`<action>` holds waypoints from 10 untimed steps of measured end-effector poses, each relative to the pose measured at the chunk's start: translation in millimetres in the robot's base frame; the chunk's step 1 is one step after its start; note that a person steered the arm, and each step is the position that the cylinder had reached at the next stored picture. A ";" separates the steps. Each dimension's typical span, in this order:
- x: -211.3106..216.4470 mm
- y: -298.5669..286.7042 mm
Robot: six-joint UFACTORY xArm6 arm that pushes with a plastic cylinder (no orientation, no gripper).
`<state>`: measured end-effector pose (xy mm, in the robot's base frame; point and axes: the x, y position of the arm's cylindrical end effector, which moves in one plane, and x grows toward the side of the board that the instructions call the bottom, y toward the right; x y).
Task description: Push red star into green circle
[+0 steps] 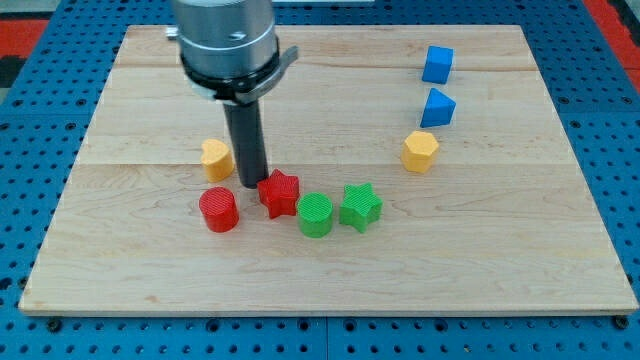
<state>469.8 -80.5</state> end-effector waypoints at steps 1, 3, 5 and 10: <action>-20.9 58.9; 4.6 19.7; 37.1 48.7; 42.6 153.5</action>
